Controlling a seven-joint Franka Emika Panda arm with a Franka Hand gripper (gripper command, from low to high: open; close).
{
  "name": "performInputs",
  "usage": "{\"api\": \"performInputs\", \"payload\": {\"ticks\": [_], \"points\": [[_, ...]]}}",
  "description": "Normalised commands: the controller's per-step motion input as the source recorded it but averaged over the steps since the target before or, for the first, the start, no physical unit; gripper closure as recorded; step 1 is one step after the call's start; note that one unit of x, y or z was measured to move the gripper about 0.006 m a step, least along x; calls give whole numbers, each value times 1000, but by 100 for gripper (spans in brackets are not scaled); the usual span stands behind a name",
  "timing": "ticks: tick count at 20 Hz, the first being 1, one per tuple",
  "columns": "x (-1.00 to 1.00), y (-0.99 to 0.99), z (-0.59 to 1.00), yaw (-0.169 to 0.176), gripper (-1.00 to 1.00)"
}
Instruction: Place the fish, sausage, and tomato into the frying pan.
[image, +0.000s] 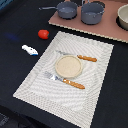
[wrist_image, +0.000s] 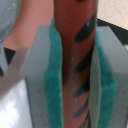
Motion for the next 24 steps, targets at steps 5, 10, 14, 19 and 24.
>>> {"api": "performInputs", "payload": {"ticks": [5, 10, 14, 19, 24], "points": [[16, 695, -399, 0, 100], [161, 545, -469, 0, 100], [138, 575, -372, 0, 100], [49, 538, -277, 0, -100], [-74, 121, 172, 0, -100]]}}
